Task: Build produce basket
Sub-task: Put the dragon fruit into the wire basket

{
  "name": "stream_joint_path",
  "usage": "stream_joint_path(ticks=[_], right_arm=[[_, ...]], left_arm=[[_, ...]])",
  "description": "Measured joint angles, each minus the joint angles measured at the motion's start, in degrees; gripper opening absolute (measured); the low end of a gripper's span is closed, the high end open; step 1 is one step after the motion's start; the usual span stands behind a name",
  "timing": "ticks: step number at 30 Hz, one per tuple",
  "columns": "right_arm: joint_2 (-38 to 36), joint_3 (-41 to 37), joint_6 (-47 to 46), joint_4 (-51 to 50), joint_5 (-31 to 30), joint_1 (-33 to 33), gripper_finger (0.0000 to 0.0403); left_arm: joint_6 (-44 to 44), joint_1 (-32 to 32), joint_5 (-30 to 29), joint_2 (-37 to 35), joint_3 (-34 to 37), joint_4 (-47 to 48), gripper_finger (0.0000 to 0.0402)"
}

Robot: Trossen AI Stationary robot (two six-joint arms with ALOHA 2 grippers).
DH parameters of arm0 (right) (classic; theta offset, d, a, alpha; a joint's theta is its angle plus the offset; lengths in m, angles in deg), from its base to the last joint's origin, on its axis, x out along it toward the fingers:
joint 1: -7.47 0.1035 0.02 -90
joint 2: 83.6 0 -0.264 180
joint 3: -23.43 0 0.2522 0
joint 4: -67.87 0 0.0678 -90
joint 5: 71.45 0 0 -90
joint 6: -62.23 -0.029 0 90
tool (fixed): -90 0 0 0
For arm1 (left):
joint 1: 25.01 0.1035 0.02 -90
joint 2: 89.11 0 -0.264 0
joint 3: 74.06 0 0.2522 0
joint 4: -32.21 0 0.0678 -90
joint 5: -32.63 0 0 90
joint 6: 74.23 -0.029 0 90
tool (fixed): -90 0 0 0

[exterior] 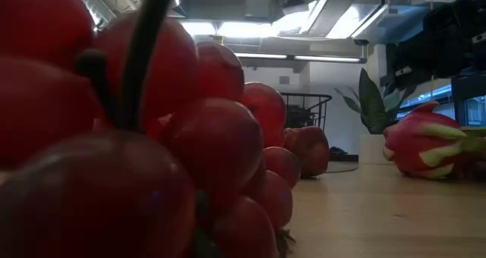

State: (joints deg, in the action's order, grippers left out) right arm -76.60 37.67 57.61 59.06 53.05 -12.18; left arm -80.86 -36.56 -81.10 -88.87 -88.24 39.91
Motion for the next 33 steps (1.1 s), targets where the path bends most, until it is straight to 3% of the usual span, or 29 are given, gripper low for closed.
stream_joint_path(ticks=[8,15,22,33], right_arm=[[0.0,0.0,-7.2,1.6,-3.1,0.0,0.0001],[0.0,2.8,-6.7,1.7,-14.2,0.0,0.0000],[0.4,7.8,-3.9,-0.2,-20.2,0.0,0.0000],[11.7,22.0,-0.4,-10.9,-24.8,0.0,0.0000]], left_arm=[[0.0,0.0,0.0,0.0,0.0,0.0,0.0030],[0.0,0.0,0.0,0.0,0.0,0.0,0.0030],[0.0,0.0,0.0,0.0,0.0,0.0,0.0030],[0.0,0.0,0.0,0.0,0.0,0.0,0.0030]])
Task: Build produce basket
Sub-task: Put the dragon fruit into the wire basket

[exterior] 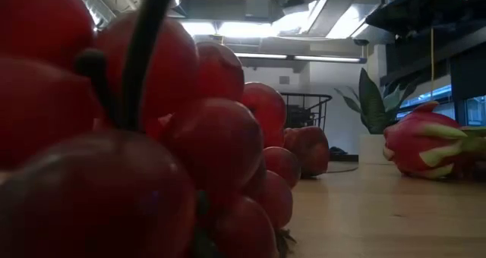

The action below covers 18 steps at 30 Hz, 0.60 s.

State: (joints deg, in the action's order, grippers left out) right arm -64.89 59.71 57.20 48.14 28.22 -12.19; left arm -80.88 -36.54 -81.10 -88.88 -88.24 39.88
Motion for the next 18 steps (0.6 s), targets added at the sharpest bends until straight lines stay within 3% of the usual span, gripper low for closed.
stream_joint_path(ticks=[4,8,18], right_arm=[[5.3,5.8,2.3,-3.8,-2.4,0.0,0.0000],[10.3,11.2,2.7,-7.3,-4.4,0.0,0.0000],[22.8,27.0,5.3,-24.1,-5.7,0.0,0.0000]], left_arm=[[-1.4,0.0,-3.7,0.0,-0.1,-3.6,0.0030],[-2.9,0.0,-7.5,0.0,-4.5,-4.0,0.0030],[-1.6,0.0,-11.0,7.2,-24.1,16.5,0.0030]])
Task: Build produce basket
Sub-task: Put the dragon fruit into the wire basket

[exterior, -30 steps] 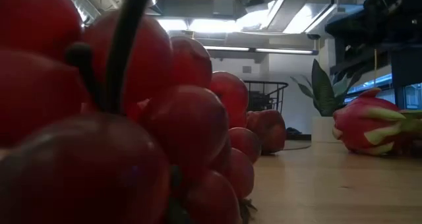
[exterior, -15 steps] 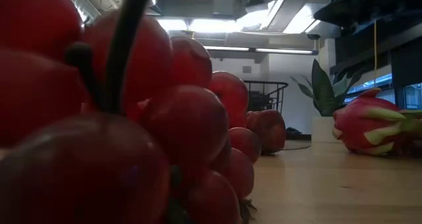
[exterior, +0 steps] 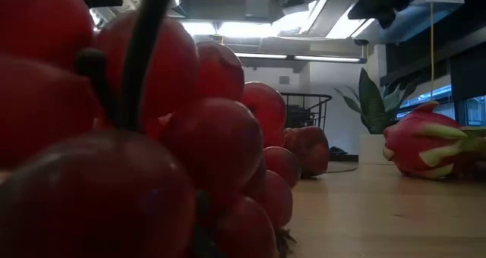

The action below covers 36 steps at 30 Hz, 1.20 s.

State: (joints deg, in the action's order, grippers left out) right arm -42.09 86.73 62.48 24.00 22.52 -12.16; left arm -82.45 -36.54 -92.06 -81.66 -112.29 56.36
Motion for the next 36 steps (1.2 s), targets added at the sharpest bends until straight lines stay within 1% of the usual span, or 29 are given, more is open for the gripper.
stream_joint_path(ticks=[4,9,11,14,16,18,22,25,27,31,36], right_arm=[[5.2,6.7,-1.6,-7.3,0.0,0.0,0.0000],[11.4,13.4,-9.3,-16.9,1.1,0.1,0.0000],[13.8,15.1,-13.6,-20.7,3.3,0.1,0.0000],[16.9,16.8,-20.9,-26.0,8.2,0.1,0.0000],[18.4,17.2,-25.1,-28.1,11.5,0.1,0.0000],[19.9,17.0,-28.9,-29.4,14.4,0.1,0.0000],[22.4,16.7,-33.5,-30.2,22.0,0.1,0.0000],[24.3,16.7,-37.0,-30.2,25.6,0.1,0.0001],[25.3,16.7,-37.7,-30.2,27.7,0.1,0.0005],[26.9,16.6,-39.0,-30.2,29.2,0.1,0.0026],[27.9,16.6,-40.8,-31.1,29.2,0.1,0.0070]], left_arm=[[7.3,0.0,-2.9,6.6,-7.9,10.4,0.0030],[18.9,0.0,-3.8,14.7,-16.1,21.9,0.0030],[24.4,0.0,-3.8,17.3,-18.8,27.7,0.0030],[34.8,0.0,-3.7,20.4,-22.7,35.5,0.0030],[41.4,0.0,-2.8,21.5,-24.4,40.6,0.0030],[45.5,0.0,-1.3,22.3,-25.4,43.3,0.0030],[46.6,0.0,0.3,22.3,-25.4,44.7,0.0030],[45.4,0.0,1.1,22.1,-25.4,44.8,0.0030],[45.2,0.0,1.2,22.1,-25.4,44.9,0.0030],[45.2,0.0,1.2,22.1,-25.4,45.3,0.0030],[45.2,0.0,1.9,22.1,-25.4,45.5,0.0030]])
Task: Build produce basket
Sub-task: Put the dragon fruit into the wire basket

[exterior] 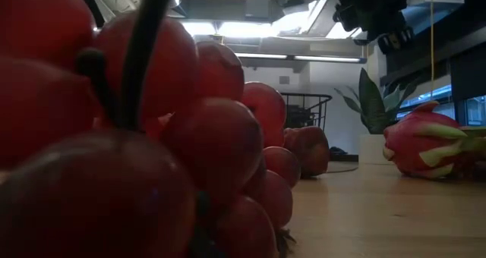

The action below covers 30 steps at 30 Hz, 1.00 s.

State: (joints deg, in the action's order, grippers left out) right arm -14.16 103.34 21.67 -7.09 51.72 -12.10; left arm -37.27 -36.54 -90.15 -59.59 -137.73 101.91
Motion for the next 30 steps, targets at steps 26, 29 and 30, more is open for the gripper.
stream_joint_path(ticks=[26,29,30], right_arm=[[1.9,-0.1,-32.0,-14.7,-17.0,11.6,0.0103],[3.2,-0.1,-37.0,-14.6,-18.6,13.3,0.0103],[3.8,-0.1,-37.9,-14.5,-18.5,13.8,0.0103]], left_arm=[[-3.0,0.0,0.1,0.0,0.0,0.2,0.0030],[-3.0,0.0,0.1,0.0,0.0,0.2,0.0030],[-3.0,0.0,0.1,0.0,0.0,0.2,0.0030]])
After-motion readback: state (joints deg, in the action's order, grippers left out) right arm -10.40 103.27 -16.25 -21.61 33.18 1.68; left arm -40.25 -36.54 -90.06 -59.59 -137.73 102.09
